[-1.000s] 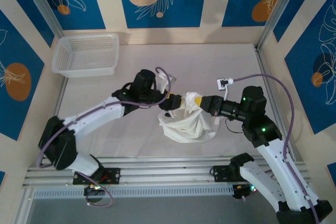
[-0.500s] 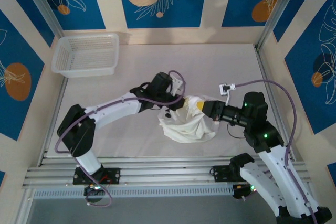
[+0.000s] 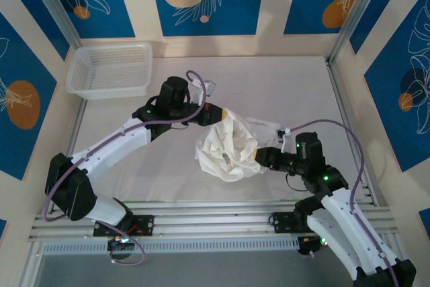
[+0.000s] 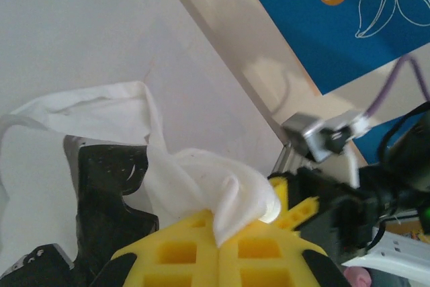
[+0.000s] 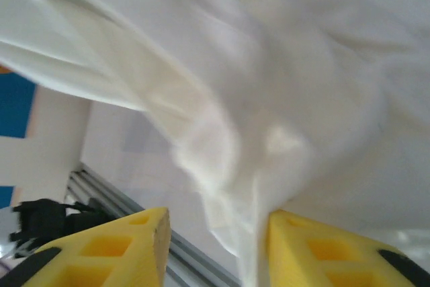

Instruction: Fold the inside-out t-shirt

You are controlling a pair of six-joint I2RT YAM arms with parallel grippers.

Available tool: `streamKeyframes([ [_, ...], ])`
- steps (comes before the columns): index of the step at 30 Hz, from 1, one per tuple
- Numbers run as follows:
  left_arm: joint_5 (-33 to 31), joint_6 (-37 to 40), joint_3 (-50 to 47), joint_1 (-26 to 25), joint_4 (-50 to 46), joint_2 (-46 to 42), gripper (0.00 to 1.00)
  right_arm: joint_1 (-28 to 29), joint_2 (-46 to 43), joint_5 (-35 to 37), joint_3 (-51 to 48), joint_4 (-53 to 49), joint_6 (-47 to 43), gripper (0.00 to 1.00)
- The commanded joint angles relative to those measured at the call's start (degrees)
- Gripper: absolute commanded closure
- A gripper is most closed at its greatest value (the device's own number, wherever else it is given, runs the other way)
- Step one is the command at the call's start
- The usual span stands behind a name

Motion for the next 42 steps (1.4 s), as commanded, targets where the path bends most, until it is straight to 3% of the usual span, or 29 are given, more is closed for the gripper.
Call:
streamKeyframes([
  [1, 4.2, -0.8, -1.1, -0.1, 2.0, 0.0, 1.00, 4.0, 3.1, -0.6, 4.6, 4.2, -4.4, 0.44],
  [3, 4.7, -0.7, -0.5, -0.3, 2.0, 0.0, 1.00, 6.9, 6.6, 9.9, 6.9, 3.8, -7.5, 0.30],
  [5, 4.7, -0.9, -0.1, -0.4, 1.9, -0.3, 1.00, 7.9, 10.9, 17.7, 8.0, 5.4, -10.3, 0.25],
  [9, 3.1, -1.7, 1.1, -0.3, 0.2, -1.7, 1.00, 11.1, 21.6, 27.0, 10.4, 7.2, -14.2, 0.18],
  [11, 1.8, -1.4, 2.3, -0.2, -1.4, -2.7, 1.00, 12.4, 26.5, 34.7, 11.5, 6.1, -12.8, 0.18],
  [15, -5.8, -1.1, 4.7, 3.5, -8.9, -5.1, 1.00, 11.3, 29.8, 41.4, 12.7, -0.8, -7.1, 0.34],
  [20, -10.2, -3.9, 1.5, 13.5, -10.2, -7.3, 1.00, 9.3, 23.8, 36.5, 8.4, -3.9, -6.1, 0.59],
  [23, -10.5, -1.6, 0.5, 14.6, -11.2, -5.5, 1.00, 8.9, 19.4, 30.8, 7.6, -4.8, -6.1, 0.71],
  [27, -11.1, 1.3, -1.6, 14.4, -11.1, -1.7, 1.00, 8.8, 14.9, 18.6, 6.7, 0.5, -3.0, 0.96],
  [29, -10.7, 2.5, -3.0, 14.3, -10.4, -1.0, 0.90, 8.7, 14.0, 14.0, 6.6, 3.7, 0.4, 1.00],
  [30, -10.1, 3.0, -3.8, 14.0, -9.6, -1.4, 0.78, 8.6, 14.0, 12.2, 6.7, 5.2, 2.3, 1.00],
  [32, -10.3, 4.9, -5.2, 12.5, -8.3, -4.0, 0.55, 8.3, 14.1, 9.7, 7.6, 7.2, 6.1, 1.00],
  [33, -11.2, 6.8, -5.5, 11.2, -8.3, -5.5, 0.50, 8.2, 14.3, 9.0, 8.1, 7.5, 7.3, 1.00],
  [37, -17.1, 18.8, -6.9, 0.2, -6.4, -13.1, 0.40, 7.8, 14.9, 9.1, 12.1, 6.0, 11.8, 1.00],
  [42, -11.7, 31.9, -9.3, -9.0, -2.5, -15.4, 0.32, 7.3, 14.9, 12.0, 16.8, 2.4, 14.4, 1.00],
])
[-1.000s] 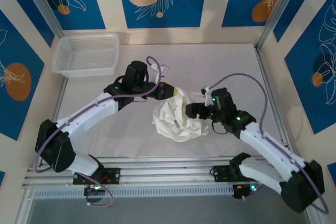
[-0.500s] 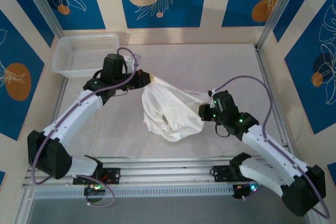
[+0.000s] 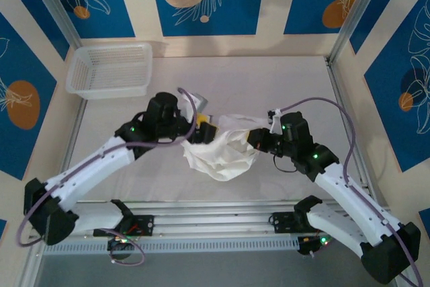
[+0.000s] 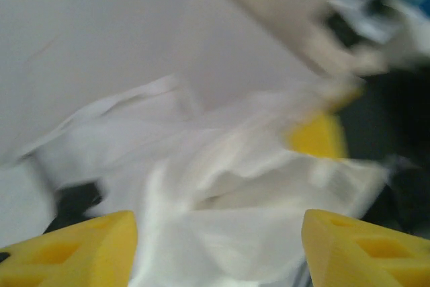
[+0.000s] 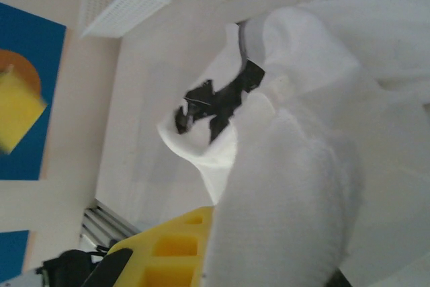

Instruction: Fold the inside-out t-shirt

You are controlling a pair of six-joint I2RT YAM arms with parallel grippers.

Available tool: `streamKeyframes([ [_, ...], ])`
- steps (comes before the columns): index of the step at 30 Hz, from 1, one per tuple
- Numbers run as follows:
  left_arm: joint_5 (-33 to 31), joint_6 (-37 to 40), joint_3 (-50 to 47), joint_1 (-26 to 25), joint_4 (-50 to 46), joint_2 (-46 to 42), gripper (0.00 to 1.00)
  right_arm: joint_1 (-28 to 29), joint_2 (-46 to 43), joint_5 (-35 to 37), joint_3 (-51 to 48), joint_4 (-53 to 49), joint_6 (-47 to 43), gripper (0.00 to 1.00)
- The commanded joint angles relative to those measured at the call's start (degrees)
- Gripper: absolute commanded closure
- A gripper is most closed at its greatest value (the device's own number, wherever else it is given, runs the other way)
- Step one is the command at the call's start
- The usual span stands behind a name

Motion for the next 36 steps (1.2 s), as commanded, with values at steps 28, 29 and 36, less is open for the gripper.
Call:
streamKeyframes([
  [28, -33.3, 27.9, -12.3, -12.3, 19.8, 18.8, 0.05, -4.8, 3.0, 1.0, 14.5, -8.6, 6.0, 1.00],
  [29, -33.7, 27.9, -12.4, -12.3, 20.1, 19.0, 0.04, -4.8, 3.2, 1.0, 14.6, -8.6, 6.0, 1.00],
  [36, -37.5, 23.5, -7.8, -11.6, 18.7, 21.9, 0.68, -5.2, 3.9, 2.1, 14.2, -8.8, 6.2, 1.00],
])
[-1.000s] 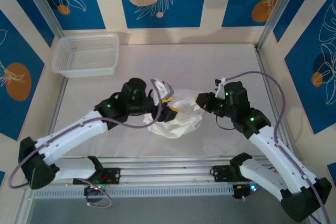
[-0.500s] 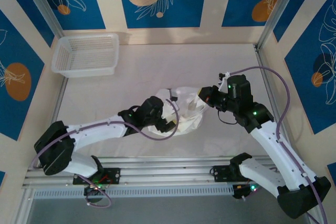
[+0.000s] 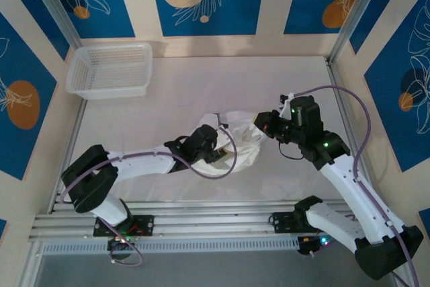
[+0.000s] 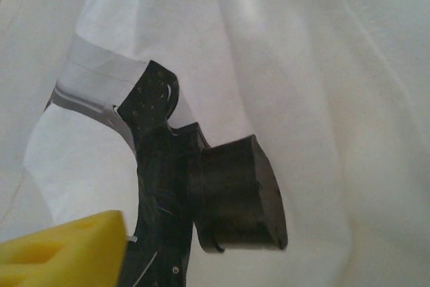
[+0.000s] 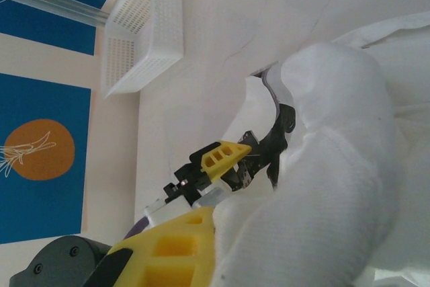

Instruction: Fold the inside-out t-shirt

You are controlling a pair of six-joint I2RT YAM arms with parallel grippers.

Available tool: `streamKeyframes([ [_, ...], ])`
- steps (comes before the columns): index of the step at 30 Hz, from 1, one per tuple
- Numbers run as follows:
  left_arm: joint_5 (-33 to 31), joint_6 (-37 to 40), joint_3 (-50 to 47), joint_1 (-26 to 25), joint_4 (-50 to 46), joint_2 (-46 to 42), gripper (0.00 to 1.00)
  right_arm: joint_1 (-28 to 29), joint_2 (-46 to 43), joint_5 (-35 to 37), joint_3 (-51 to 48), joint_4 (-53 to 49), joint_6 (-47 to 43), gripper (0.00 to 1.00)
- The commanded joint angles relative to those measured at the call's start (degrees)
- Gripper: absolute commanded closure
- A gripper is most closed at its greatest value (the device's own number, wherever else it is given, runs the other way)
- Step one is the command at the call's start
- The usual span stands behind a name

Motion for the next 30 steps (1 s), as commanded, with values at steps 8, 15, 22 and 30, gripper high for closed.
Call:
streamKeyframes([
  [8, 50.2, -31.6, 13.5, 13.3, -6.9, -5.4, 1.00, -11.8, 7.1, 6.1, -6.6, -1.8, -7.0, 0.89],
  [15, 55.1, -39.4, 22.5, 14.8, -20.3, -2.7, 1.00, -14.0, 1.8, -4.6, -9.3, 1.4, -9.1, 0.55],
  [22, 49.0, -41.2, 26.1, 14.9, -27.7, -1.2, 1.00, 6.3, -18.2, 7.3, -11.3, 1.0, -10.0, 0.58],
  [30, 49.8, -47.1, 29.7, 14.9, -27.5, -1.0, 1.00, 37.8, 1.6, 44.5, -9.8, 8.7, -19.9, 0.27],
])
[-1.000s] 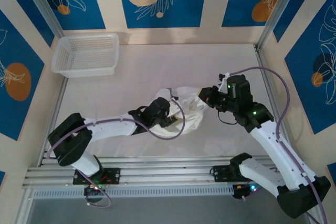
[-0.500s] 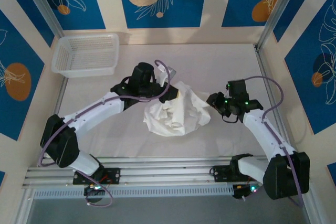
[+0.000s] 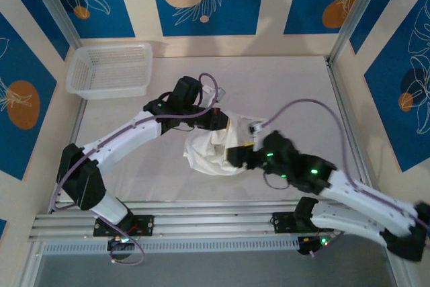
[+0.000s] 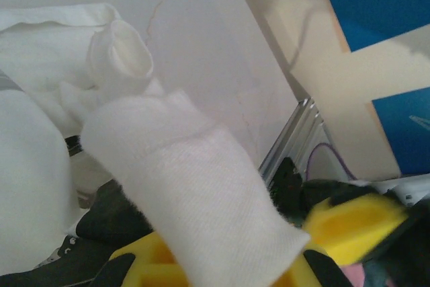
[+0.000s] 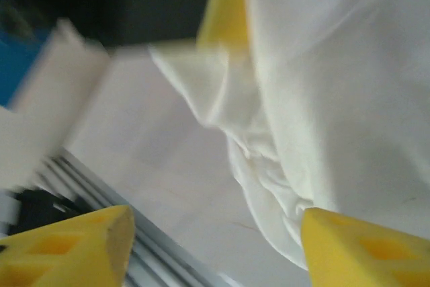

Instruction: Fold the inside-out t-shirt

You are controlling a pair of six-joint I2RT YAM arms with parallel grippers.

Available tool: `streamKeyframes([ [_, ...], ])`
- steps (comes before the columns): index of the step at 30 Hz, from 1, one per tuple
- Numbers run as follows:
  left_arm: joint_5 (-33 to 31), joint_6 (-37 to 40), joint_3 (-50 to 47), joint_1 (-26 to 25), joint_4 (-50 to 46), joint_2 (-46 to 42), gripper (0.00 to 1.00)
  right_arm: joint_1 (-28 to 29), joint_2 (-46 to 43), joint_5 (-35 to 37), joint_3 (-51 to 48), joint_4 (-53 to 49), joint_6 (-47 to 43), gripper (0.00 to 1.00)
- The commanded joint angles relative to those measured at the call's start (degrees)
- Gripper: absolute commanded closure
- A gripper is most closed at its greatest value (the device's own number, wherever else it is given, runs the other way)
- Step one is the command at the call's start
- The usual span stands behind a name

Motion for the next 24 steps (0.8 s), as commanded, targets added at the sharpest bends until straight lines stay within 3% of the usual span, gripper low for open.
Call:
streamKeyframes([
  [1, -0.1, -3.0, 3.1, 0.1, -1.7, -0.6, 1.00, 2.1, 7.4, 19.9, 1.6, 2.4, -6.1, 0.25],
  [5, 2.1, -5.4, 2.6, 0.2, 0.6, -1.0, 1.00, -1.4, 15.2, 21.2, 0.9, 6.6, -8.2, 0.26],
  [8, 4.2, -8.1, 2.6, 1.0, 2.5, -1.0, 1.00, -3.8, 19.4, 18.6, 0.2, 7.1, -7.0, 0.36],
  [9, 4.4, -8.3, 2.9, 1.5, 2.5, -1.0, 1.00, -4.6, 19.4, 16.9, -0.3, 7.4, -6.9, 0.45],
  [12, 4.7, -8.5, 3.1, 3.2, 2.7, -1.2, 1.00, -7.6, 15.8, 6.1, -2.9, 10.9, -8.5, 0.93],
  [13, 4.8, -8.4, 3.3, 3.9, 2.6, -1.0, 1.00, -9.0, 13.3, 0.3, -4.4, 13.0, -8.8, 1.00],
  [16, 2.7, -5.8, 3.6, 6.6, 1.1, -0.1, 1.00, -14.3, 5.0, -19.4, -8.4, 18.1, -7.4, 1.00],
  [19, -9.8, 3.5, 6.1, 8.0, -6.7, 2.7, 1.00, -20.0, -2.4, -39.2, -10.9, 23.2, -4.6, 1.00],
  [22, -17.3, 9.1, 6.9, 8.3, -8.7, 6.4, 0.97, -24.3, -6.6, -50.2, -11.5, 27.0, -1.4, 1.00],
  [24, -17.2, 9.3, 5.7, 8.6, -6.4, 7.3, 0.85, -26.4, -7.2, -52.9, -10.7, 26.8, -0.7, 1.00],
])
